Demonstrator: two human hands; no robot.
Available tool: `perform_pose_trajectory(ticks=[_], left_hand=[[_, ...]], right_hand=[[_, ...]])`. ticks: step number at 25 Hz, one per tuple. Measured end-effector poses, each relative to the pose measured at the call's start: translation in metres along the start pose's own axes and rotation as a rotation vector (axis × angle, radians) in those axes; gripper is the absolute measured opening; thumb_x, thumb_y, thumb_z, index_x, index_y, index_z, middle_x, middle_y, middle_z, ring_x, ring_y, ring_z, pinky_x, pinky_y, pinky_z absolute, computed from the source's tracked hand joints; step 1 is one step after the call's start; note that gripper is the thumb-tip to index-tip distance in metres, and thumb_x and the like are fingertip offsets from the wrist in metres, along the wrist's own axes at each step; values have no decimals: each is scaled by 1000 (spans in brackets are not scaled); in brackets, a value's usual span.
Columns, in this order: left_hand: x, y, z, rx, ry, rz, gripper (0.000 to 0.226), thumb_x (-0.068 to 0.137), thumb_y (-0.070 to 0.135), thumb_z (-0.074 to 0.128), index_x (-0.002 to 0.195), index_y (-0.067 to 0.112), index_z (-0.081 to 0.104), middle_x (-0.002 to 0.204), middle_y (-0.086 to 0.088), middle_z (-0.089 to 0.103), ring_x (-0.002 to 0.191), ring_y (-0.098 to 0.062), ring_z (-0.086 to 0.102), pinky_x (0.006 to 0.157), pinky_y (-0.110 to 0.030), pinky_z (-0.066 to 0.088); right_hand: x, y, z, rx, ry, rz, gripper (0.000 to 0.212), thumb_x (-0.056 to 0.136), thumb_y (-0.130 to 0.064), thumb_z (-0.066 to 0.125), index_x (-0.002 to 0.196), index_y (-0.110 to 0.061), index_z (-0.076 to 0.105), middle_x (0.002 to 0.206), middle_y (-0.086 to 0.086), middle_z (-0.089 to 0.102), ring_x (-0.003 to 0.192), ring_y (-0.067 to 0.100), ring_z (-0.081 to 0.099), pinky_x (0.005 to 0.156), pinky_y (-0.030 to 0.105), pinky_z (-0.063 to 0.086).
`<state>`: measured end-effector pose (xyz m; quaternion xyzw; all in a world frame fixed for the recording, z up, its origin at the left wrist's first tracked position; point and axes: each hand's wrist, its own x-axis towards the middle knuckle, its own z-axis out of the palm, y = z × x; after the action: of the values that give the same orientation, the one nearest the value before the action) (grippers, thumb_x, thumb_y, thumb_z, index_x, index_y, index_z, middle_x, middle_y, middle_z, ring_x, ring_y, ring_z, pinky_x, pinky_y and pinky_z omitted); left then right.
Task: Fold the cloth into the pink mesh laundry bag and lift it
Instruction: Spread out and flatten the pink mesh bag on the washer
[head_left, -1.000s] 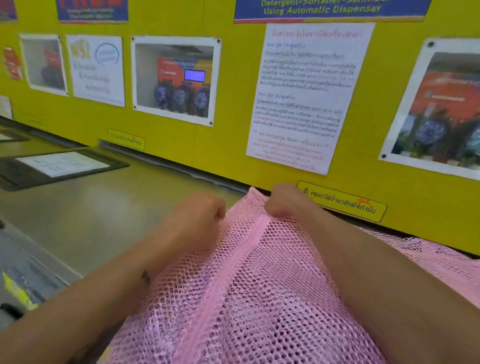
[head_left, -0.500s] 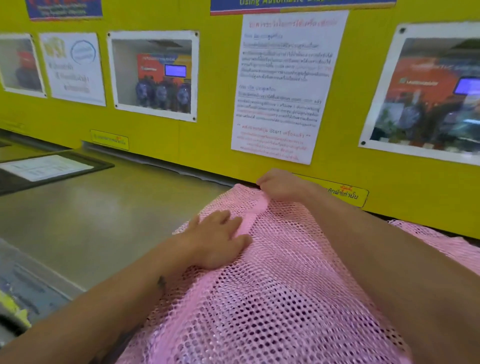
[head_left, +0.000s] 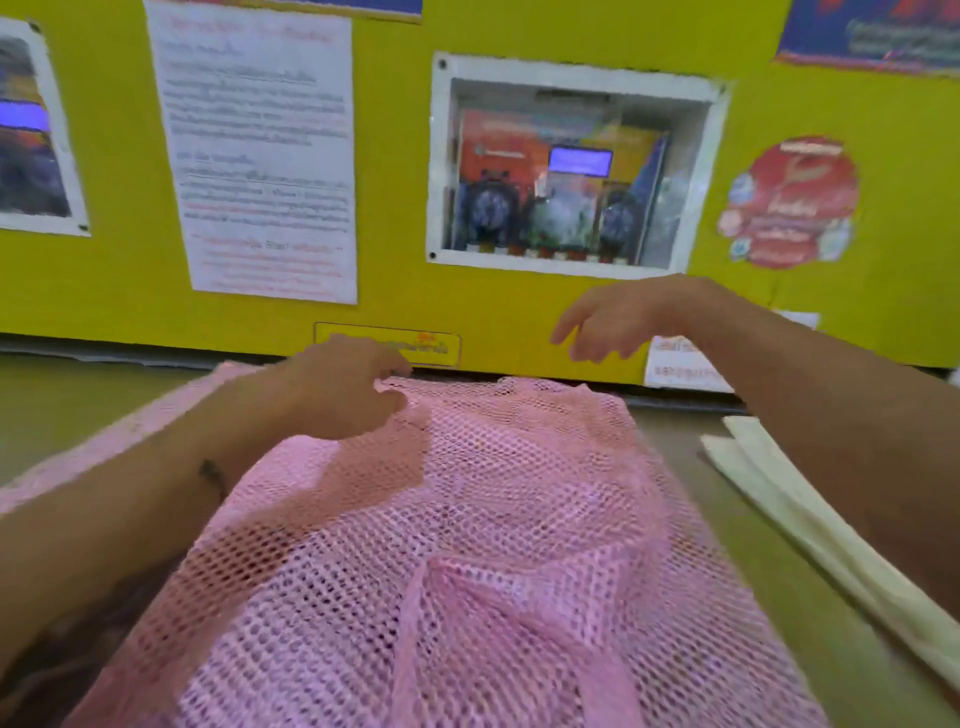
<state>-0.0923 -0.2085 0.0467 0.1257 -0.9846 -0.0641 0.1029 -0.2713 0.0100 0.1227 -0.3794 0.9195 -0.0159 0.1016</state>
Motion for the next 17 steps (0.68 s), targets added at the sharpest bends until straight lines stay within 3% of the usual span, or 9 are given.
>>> perform_pose_trajectory(ticks=[4,7,10,12,14,17], left_hand=[[35,69,26,13,-4,96,39,97,33,48,133,25,56,134,-1,60,121,-23,53,98,-35,43],[66,81,44,26,38,38,34,95,23,45,122,20,65,128,-6,65,112,-28,60,93,-43,51],[89,73,64,41,34,-114,26,85,17,48,96,14,72,102,-9,72,86,-28,66,75,-40,58],[97,70,73,70,-32,-201,18,82,17,51,81,9,67,85,-7,68,77,-24,63,66,-35,54],[100,71,76,47,-69,-233,18,81,15,55,63,10,56,65,-4,55,62,-20,53,54,-30,42],[110,80,66,98,130,-243,7,79,15,59,74,12,63,75,-5,61,70,-24,57,59,-32,47]], right_hand=[[-20,75,18,132,23,65,38,94,-9,54,132,-15,59,88,0,63,83,19,63,67,32,52],[-12,102,43,217,116,39,25,90,-7,55,111,-10,69,71,1,65,60,14,58,50,24,42],[10,103,70,263,198,21,19,86,-12,54,87,-3,71,86,14,74,72,21,62,58,30,45],[24,95,85,255,193,23,24,86,-16,56,98,2,68,103,20,71,86,29,66,69,40,53],[30,89,93,243,173,37,30,87,-17,57,114,-3,61,112,16,65,95,29,62,80,41,52],[35,94,86,264,220,60,24,88,-14,53,111,-7,58,107,12,63,92,27,59,77,38,50]])
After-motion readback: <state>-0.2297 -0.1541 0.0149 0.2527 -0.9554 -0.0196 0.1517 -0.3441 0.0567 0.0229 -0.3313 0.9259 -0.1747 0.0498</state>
